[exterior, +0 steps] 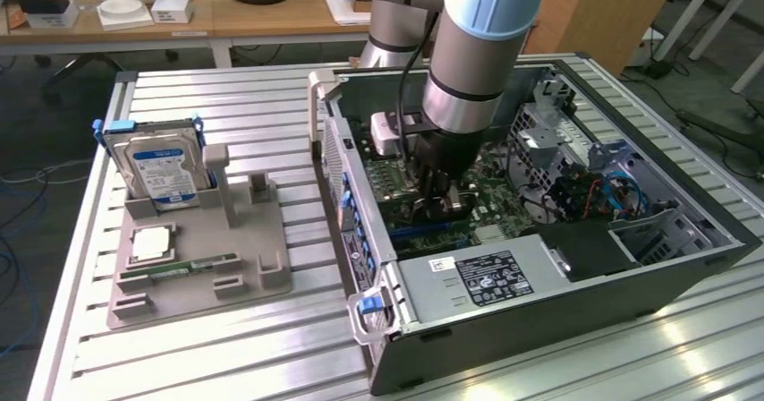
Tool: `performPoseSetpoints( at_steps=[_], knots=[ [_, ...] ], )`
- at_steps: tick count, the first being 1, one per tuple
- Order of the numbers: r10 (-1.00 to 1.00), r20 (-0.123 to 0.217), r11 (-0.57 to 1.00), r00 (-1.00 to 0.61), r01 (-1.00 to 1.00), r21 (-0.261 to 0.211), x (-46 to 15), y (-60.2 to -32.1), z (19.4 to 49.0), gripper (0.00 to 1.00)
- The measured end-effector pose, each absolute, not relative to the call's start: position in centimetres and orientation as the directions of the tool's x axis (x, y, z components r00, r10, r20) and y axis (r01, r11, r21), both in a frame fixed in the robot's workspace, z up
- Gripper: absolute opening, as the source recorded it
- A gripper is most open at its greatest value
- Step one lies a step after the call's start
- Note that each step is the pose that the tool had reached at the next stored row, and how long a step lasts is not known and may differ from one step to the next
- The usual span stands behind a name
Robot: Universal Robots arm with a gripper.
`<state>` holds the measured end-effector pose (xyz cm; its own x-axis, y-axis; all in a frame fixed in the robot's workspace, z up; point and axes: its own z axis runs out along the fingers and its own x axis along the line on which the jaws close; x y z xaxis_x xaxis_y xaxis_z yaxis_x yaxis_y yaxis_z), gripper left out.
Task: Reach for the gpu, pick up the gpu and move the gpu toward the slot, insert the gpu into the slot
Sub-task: 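Insert the gpu into the slot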
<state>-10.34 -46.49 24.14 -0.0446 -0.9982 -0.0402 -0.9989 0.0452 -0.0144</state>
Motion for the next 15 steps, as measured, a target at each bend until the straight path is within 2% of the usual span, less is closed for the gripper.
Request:
performPoseSetpoints(
  at_steps=[15],
  knots=[
    [-0.998, -0.041, 0.045, -0.044, -0.999, -0.015, -10.31, -46.37, 24.12, 0.27]
  ],
)
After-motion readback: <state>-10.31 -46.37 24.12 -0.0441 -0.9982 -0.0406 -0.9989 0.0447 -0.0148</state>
